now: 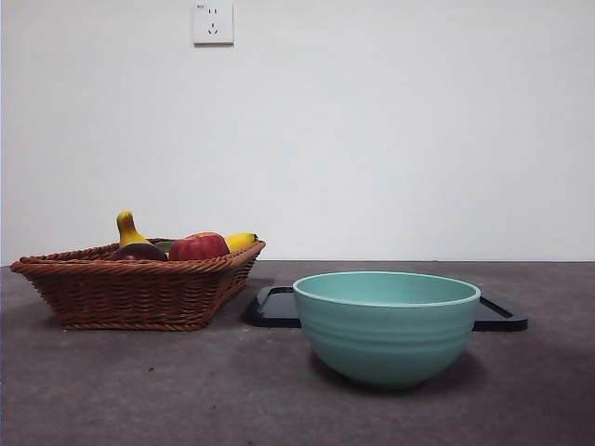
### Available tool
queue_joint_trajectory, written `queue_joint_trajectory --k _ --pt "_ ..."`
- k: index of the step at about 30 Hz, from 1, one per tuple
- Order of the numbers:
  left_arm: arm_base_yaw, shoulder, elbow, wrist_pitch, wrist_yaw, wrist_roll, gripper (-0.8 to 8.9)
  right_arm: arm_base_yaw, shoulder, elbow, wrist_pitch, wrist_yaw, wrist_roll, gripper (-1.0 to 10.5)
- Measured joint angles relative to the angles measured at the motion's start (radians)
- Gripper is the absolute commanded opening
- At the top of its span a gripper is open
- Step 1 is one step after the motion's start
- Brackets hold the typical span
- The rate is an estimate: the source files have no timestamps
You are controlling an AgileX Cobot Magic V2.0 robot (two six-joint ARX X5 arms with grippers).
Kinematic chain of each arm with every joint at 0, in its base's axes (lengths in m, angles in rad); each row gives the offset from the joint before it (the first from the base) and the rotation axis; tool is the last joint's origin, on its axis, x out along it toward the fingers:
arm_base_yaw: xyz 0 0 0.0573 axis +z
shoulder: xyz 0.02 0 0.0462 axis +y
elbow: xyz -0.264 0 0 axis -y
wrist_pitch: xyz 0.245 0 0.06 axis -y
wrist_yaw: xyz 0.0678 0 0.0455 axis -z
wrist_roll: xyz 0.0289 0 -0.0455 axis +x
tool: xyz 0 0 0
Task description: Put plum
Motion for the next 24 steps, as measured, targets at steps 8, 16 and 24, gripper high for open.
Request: queue_joint_trajectory --k 8,16,24 --pt "0.000 0.000 0.000 0.000 0.000 0.000 0.10 0.000 -0.019 0.000 -0.099 0.016 0.000 0.0" --pt "0.000 0.000 0.000 0.000 0.000 0.000 0.10 0.000 -0.019 0.001 -0.145 0.017 0.000 0.0" --pt "0.000 0.000 0.000 0.000 0.000 0.000 0.10 0.000 -0.019 0.000 -0.139 0.017 0.000 0.0"
